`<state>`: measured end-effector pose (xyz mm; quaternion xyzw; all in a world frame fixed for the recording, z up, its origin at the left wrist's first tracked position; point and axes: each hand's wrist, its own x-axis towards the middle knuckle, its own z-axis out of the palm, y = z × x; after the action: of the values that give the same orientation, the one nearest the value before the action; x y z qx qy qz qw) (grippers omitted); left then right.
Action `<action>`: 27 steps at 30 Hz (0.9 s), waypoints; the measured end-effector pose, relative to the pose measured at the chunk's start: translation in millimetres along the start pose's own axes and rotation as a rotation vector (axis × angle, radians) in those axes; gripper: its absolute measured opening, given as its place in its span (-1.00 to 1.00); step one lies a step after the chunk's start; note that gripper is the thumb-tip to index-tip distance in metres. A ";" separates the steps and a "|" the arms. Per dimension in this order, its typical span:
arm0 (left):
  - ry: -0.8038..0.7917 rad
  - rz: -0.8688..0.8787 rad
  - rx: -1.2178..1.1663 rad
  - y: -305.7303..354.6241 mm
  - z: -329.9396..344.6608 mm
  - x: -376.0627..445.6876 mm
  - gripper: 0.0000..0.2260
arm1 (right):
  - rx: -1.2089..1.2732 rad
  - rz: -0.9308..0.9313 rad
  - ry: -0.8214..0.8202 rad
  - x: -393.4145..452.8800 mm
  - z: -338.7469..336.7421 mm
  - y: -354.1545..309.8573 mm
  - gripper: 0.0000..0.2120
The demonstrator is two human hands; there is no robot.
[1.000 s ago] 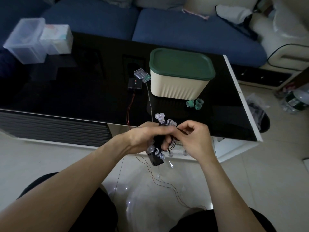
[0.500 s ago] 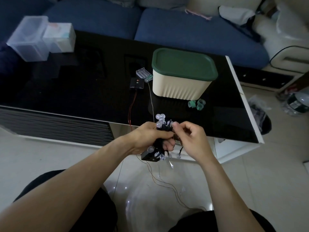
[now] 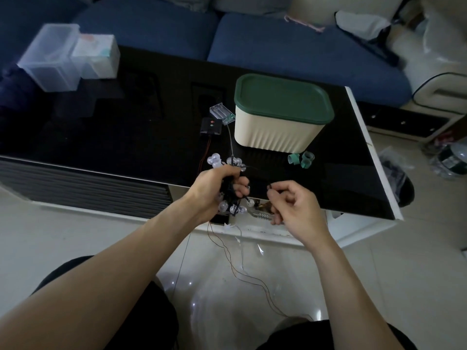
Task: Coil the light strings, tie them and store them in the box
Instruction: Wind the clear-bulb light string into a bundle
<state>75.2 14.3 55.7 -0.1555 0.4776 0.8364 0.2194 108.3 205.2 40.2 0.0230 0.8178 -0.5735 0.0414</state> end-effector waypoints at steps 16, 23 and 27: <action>0.070 0.081 0.081 -10.8 8.2 -0.5 -0.77 | -0.279 -0.083 -0.091 -9.4 19.5 4.7 -0.82; 0.114 0.089 0.047 -10.0 4.7 0.4 -0.78 | -0.314 -0.144 -0.133 -9.5 14.7 3.1 -0.80; 0.086 0.133 0.182 -13.0 7.3 -1.0 -0.76 | -0.199 -0.051 -0.126 -6.6 9.5 1.2 -0.89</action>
<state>82.4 26.2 50.3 -0.1387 0.5699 0.7948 0.1558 115.3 196.7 36.5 -0.0381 0.8667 -0.4909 0.0800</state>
